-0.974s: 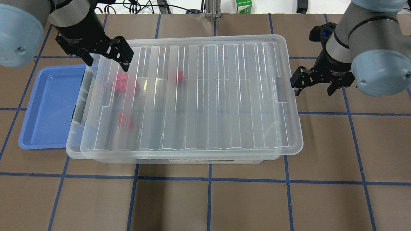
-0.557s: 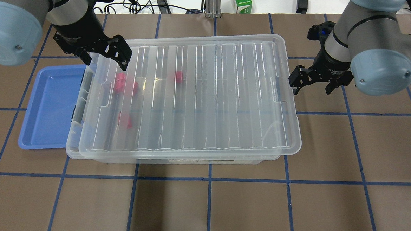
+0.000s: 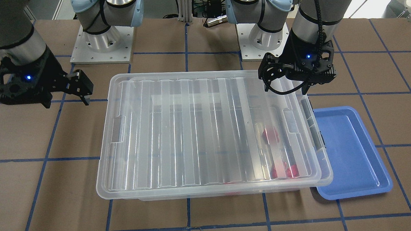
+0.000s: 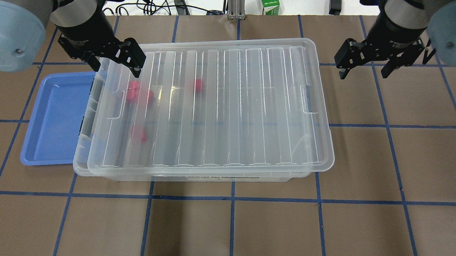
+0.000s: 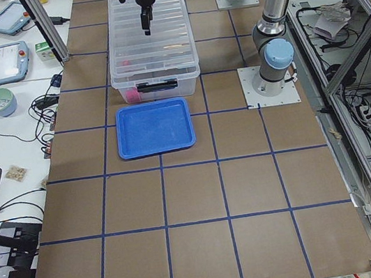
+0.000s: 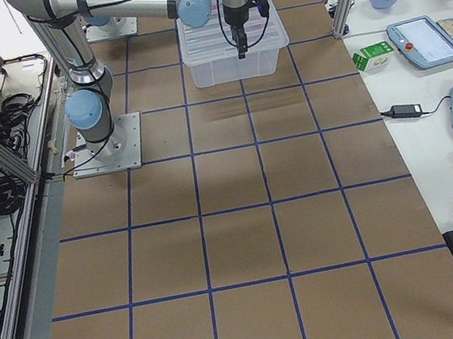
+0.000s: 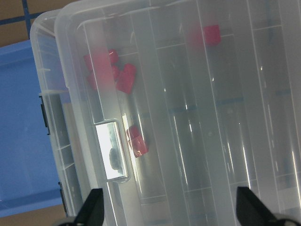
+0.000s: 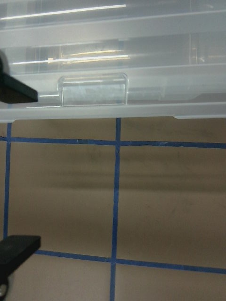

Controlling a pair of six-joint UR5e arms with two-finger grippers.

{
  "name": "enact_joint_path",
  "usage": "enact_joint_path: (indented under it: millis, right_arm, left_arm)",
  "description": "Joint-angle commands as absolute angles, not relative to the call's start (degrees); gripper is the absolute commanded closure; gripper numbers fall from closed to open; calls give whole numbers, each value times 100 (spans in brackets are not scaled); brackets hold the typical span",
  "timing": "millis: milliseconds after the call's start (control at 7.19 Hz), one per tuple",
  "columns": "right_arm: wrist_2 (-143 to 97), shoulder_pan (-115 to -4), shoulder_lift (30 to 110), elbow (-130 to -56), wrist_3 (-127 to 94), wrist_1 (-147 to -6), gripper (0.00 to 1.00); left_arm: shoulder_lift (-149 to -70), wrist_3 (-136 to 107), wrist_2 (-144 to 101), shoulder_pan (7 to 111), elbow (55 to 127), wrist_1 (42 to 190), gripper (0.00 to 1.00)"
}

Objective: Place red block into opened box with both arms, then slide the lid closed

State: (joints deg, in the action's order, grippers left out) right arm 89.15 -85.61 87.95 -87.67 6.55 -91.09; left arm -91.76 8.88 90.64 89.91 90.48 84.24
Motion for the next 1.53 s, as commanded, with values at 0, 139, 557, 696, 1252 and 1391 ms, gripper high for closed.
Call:
enact_joint_path:
  millis: [0, 139, 557, 696, 1252, 1391]
  right_arm:
    - [8886, -8919, 8930, -8157, -205, -8350, 0]
    - [8912, -9121, 8843, -8156, -402, -8411, 0]
    - [8912, -9149, 8816, -8209, -308, -8446, 0]
    - [8869, -9158, 8815, -8218, -308, -8525, 0]
    - [8894, -9158, 8815, -8218, -316, -8525, 0]
    - [8895, -9158, 8815, -8218, -316, -8525, 0]
  left_arm:
    - [-9150, 888, 9070, 8991, 9096, 8437, 0]
    - [-9132, 879, 9070, 8991, 9079, 8472, 0]
    - [-9123, 879, 9070, 8991, 9088, 8490, 0]
    - [-9123, 879, 9070, 9009, 9105, 8490, 0]
    - [-9132, 809, 9062, 9026, 9062, 8490, 0]
    - [-9149, 809, 9062, 9026, 9062, 8490, 0]
